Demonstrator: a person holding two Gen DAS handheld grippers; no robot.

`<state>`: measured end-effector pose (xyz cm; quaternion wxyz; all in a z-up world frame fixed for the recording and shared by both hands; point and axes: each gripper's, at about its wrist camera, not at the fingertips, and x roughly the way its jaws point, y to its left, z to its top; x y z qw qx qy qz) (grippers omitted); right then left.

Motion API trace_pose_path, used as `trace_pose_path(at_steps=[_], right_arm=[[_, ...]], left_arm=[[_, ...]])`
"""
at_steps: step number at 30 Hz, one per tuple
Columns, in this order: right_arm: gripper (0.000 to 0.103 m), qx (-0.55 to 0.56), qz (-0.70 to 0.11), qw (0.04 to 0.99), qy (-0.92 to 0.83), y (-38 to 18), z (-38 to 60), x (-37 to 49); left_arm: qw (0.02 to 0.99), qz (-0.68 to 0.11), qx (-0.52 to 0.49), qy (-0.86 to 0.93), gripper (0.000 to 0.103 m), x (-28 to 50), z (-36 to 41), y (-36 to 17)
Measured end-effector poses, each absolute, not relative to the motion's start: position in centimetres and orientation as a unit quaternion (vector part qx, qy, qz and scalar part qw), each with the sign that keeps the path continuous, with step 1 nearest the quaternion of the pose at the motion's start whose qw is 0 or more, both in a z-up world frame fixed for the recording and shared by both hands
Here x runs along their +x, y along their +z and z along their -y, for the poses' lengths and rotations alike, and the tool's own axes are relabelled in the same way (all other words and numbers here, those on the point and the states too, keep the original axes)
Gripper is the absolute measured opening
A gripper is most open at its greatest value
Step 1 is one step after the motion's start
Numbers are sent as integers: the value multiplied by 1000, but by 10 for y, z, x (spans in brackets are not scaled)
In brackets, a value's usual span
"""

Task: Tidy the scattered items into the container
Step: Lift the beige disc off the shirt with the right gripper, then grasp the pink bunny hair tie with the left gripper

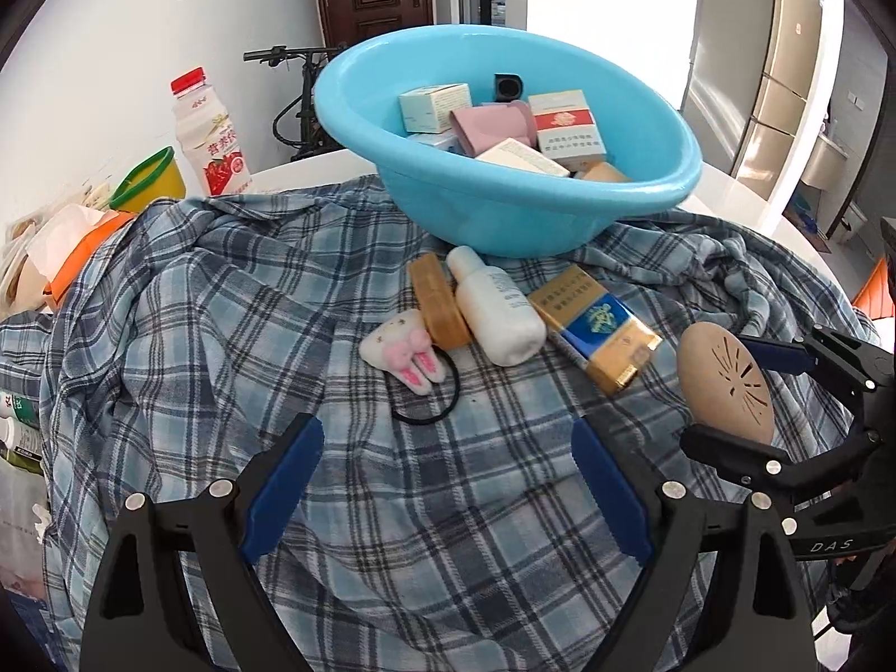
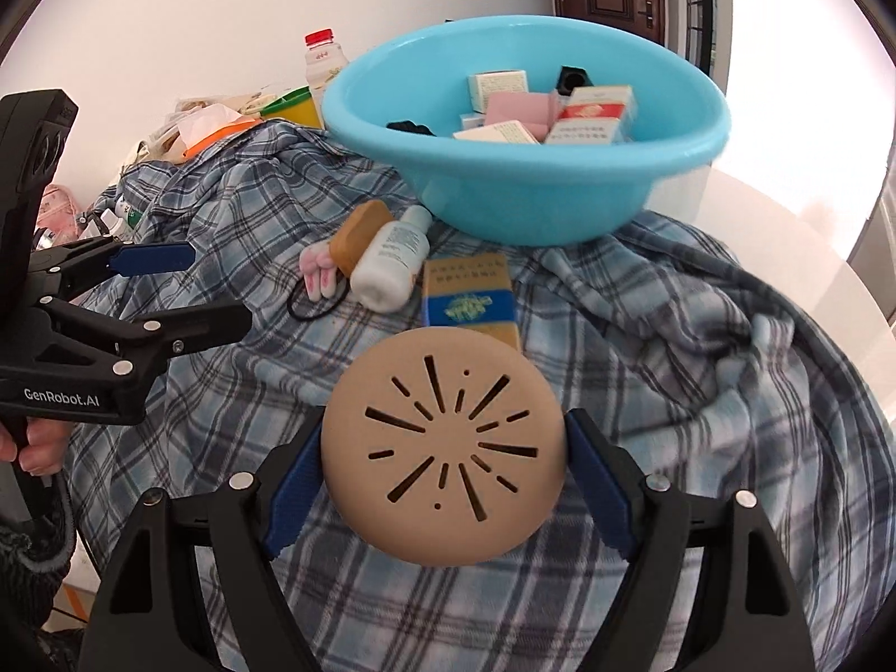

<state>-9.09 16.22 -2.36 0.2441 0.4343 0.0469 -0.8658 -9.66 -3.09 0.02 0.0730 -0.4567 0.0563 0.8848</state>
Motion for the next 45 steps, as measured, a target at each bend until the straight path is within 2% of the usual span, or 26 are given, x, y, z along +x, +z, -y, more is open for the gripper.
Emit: trace_pose_path(at_steps=[9,17,25,38,45], right_arm=[[80,436,-30,229,-870,-26,-184,-79],[80,428,-19,229,-874,-21,-188,-80],[80,432,-3,232,-872,-24,-185,-90],[80,440,4,223,-870,-29,-192,-111],[80,443,6,220,-869,-30,-194,-111]], left_arm=[[90,-63,-468,877,92,-85,12,-12],[67,-50,-462,883,92,-108,28,-15],[144,-34,-466,872,92,-139,43,-23],[199,-143,-454,856,92,-171,42,-42],[233,-128,-450,853,90,-188,46,-51]])
